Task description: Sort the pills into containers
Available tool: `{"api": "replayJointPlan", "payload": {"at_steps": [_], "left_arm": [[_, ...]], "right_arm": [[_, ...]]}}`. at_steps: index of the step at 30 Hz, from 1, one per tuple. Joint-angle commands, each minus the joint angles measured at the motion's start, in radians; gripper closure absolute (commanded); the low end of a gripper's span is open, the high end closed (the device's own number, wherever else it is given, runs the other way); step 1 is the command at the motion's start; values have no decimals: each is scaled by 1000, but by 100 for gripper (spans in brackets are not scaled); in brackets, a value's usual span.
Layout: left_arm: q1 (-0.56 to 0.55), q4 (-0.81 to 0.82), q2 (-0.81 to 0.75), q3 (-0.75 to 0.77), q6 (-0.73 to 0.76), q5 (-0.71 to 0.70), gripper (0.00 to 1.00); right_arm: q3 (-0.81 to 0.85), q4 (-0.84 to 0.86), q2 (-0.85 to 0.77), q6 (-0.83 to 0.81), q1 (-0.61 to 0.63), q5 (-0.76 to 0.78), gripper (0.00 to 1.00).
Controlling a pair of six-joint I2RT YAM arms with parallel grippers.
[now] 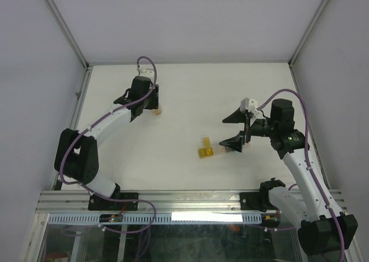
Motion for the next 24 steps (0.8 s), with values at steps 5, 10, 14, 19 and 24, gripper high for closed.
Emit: {"api": "replayJointPlan", "payload": {"at_steps": [5,10,14,19,24], "left_arm": [[23,-41,130,101,-57,-130,80],[22,-50,124,109,-53,-90,24],[21,-55,47,99,-52,-1,7],[13,71,-173,-31,-66,344,1],[-1,626,-351,-335,-306,723,1]], "right_arm": [[-2,59,53,44,0,56,2],[18,-41,108,-91,11,18,1],[70,-213,171,-334,29,-57,0],[94,-462,205,-749,31,-86,0],[55,-621,272,-1137,29,4,1]]}}
